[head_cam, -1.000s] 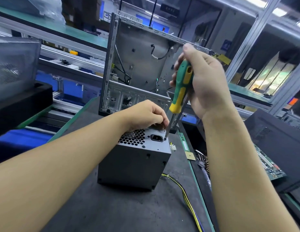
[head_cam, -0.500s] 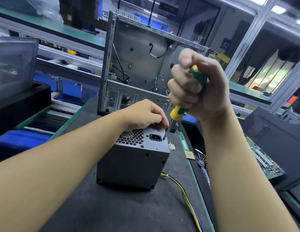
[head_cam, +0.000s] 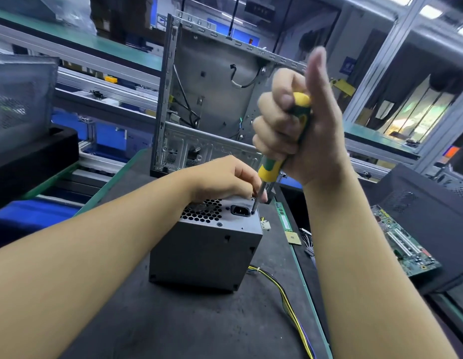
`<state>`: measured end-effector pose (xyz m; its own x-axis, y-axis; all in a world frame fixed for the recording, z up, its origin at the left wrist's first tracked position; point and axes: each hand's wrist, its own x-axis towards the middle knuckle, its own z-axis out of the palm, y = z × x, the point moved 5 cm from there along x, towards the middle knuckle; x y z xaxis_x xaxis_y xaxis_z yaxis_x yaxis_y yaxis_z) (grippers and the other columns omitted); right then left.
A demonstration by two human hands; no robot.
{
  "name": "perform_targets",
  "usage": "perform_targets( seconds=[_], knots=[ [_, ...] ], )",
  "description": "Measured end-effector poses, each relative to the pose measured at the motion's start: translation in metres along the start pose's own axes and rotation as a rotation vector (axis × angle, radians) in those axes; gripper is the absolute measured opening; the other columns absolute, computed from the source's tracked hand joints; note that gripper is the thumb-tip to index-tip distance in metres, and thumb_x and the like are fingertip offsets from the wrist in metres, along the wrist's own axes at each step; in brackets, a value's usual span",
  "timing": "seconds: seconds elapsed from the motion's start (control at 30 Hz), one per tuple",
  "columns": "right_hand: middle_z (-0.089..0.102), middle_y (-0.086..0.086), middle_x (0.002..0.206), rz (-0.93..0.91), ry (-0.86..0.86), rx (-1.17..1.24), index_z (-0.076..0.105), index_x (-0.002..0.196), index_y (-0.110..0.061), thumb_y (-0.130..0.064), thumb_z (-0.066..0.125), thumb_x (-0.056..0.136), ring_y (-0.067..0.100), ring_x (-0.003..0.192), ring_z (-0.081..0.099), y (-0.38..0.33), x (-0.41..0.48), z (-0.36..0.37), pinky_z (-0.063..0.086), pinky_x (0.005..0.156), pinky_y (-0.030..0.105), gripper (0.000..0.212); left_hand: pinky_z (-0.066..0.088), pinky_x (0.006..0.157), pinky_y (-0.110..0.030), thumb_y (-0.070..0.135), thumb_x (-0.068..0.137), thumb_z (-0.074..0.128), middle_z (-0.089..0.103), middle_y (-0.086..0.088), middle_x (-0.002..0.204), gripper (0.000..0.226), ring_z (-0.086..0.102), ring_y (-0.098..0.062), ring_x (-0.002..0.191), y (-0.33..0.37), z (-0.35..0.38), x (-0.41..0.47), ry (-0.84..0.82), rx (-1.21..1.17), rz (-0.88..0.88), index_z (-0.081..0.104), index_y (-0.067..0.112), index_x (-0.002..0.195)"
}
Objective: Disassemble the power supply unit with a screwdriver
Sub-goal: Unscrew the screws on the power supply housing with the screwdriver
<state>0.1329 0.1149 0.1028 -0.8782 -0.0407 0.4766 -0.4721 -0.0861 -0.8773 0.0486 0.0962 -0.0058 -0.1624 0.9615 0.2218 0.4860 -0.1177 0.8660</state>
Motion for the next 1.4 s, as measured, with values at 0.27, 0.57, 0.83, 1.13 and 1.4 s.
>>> perform_targets(
  seconds=[0.27,0.57,0.83,1.13,1.4],
  knots=[
    [0.039,-0.006,0.052,-0.059,0.128,0.002,0.052,0.069,-0.018,-0.028,0.038,0.102,0.007,0.037,0.029,-0.006,-0.006,-0.024,0.029,0.040,0.017,0.037,0.042,0.078,-0.009,0.019,0.071,0.065,0.067,0.012,0.108,0.025,0.064,-0.007,0.104,0.006,0.011,0.000,-0.200,0.203,0.051,0.075,0.040,0.077],
    [0.049,0.001,0.067,-0.079,0.289,-0.205,0.046,0.081,-0.015,-0.027,0.047,0.097,0.016,0.046,0.040,-0.002,-0.011,-0.035,0.037,0.050,0.026,0.020,0.046,0.088,-0.017,0.012,0.078,0.080,0.070,0.009,0.095,0.012,0.066,-0.011,0.096,0.008,0.003,-0.001,-0.037,0.347,0.121,0.071,0.016,0.070],
    [0.046,0.002,0.060,-0.172,0.240,-0.283,0.045,0.081,-0.012,-0.015,0.046,0.098,0.017,0.040,0.038,-0.011,-0.010,-0.019,0.036,0.045,0.025,0.017,0.049,0.089,-0.032,0.017,0.078,0.080,0.071,0.011,0.087,0.016,0.065,-0.004,0.081,0.012,0.004,-0.004,-0.007,0.408,0.107,0.070,0.017,0.065],
    [0.043,0.002,0.056,-0.203,0.294,-0.289,0.042,0.079,-0.011,-0.013,0.043,0.099,0.016,0.038,0.033,-0.017,-0.010,-0.021,0.033,0.044,0.023,0.020,0.047,0.087,-0.023,0.014,0.078,0.075,0.069,0.015,0.091,0.016,0.063,-0.002,0.085,0.008,0.005,-0.002,-0.093,0.384,0.100,0.069,0.026,0.070],
    [0.041,0.003,0.056,-0.260,0.335,-0.275,0.042,0.076,-0.012,-0.012,0.042,0.098,0.015,0.037,0.031,-0.023,-0.017,-0.030,0.032,0.044,0.022,0.021,0.050,0.083,-0.027,0.020,0.079,0.074,0.069,0.019,0.094,0.013,0.063,0.001,0.080,0.001,0.003,0.000,-0.071,0.351,0.088,0.071,0.028,0.068]
  ],
)
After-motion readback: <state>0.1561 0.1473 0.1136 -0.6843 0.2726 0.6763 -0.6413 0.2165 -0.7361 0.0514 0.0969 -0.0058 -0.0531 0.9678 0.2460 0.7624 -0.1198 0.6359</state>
